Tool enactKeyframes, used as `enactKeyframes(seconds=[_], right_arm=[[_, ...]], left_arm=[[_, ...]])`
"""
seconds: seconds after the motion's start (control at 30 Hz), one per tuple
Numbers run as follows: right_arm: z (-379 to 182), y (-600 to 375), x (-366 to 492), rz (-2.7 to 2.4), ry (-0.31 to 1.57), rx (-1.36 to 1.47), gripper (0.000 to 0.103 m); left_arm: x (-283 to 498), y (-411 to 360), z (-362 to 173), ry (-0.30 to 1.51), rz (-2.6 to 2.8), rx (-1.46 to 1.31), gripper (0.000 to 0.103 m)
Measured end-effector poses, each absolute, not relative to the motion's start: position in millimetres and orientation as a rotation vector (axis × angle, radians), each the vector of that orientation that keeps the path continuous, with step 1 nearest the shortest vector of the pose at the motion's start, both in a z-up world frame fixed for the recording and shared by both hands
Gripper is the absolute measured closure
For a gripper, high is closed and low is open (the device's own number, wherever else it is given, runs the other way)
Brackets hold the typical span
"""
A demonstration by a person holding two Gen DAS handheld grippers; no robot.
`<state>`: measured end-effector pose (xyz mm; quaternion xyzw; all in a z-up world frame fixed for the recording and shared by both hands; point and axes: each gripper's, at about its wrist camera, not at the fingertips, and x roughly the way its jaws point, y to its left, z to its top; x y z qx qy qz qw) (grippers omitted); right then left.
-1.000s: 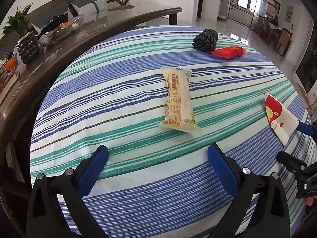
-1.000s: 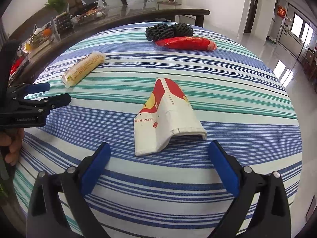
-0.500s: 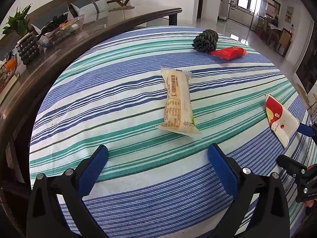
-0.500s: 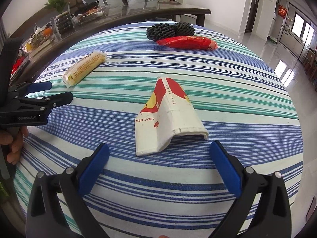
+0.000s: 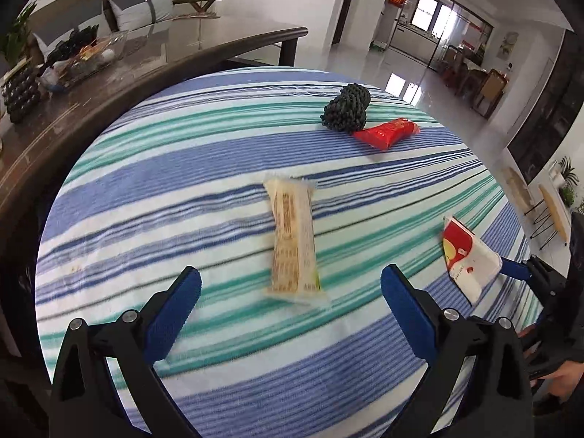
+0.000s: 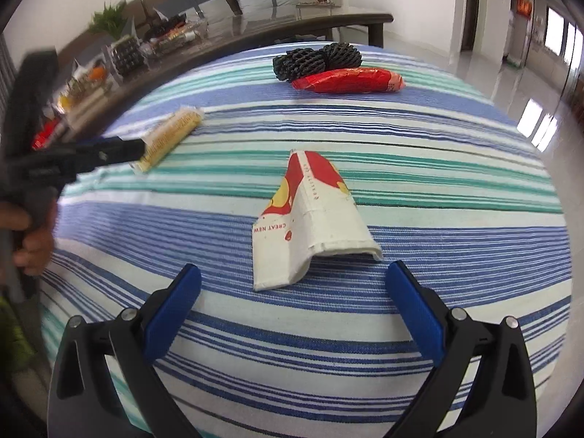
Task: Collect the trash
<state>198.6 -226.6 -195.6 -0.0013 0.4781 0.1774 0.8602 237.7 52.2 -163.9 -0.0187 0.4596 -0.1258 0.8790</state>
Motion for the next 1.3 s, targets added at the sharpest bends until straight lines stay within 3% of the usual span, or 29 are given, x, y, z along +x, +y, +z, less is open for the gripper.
enactKeyframes(seconds=[0.2, 0.3, 0.37, 0.4, 0.43, 0.47, 0.53, 0.73, 0.97, 1.3], right_arm=[[-187.4, -238.8, 239.6, 0.448, 1.167, 0.021, 0.006], [-187.4, -232.7, 250.0, 0.443, 1.187, -0.042, 0.008], [-187.6, -226.6, 250.7, 0.454, 1.192, -0.065, 0.018], [-187.0, -225.3, 250.1, 0.444, 1.187, -0.088, 0.036], [-186.0, -225.0, 249.7, 0.426, 1.181, -0.104, 0.057], [-184.9, -227.7, 249.0, 0.423, 1.182, -0.077, 0.065], [-179.7, -238.6, 242.4, 0.425, 1.163, 0.032, 0.068], [-159.4, -277.8, 198.4, 0.395, 1.075, 0.12, 0.069], [-144.5, -414.4, 133.5, 0.133, 0.977, 0.273, 0.069], [-191.2, -561.4, 92.6, -0.228, 1.042, 0.285, 0.069]], left_arm=[[265.5, 44.5, -171.4, 0.972, -0.298, -0.046, 0.012], [274.5, 39.4, -179.5, 0.989, -0.289, -0.005, 0.024], [275.1, 38.3, -181.1, 0.99, -0.273, 0.01, 0.031], [275.0, 37.6, -180.3, 0.99, -0.275, 0.014, 0.034], [274.8, 38.1, -180.1, 0.989, -0.28, 0.015, 0.045], [274.5, 39.0, -180.1, 0.986, -0.271, 0.018, 0.06], [274.7, 41.9, -179.7, 0.984, -0.275, 0.003, 0.083], [251.8, 33.2, -168.9, 0.955, -0.34, -0.032, 0.086], [201.2, -12.9, -159.1, 0.966, -0.52, -0.045, 0.086], [145.0, -206.8, -119.3, 0.952, -0.847, 0.013, 0.086]])
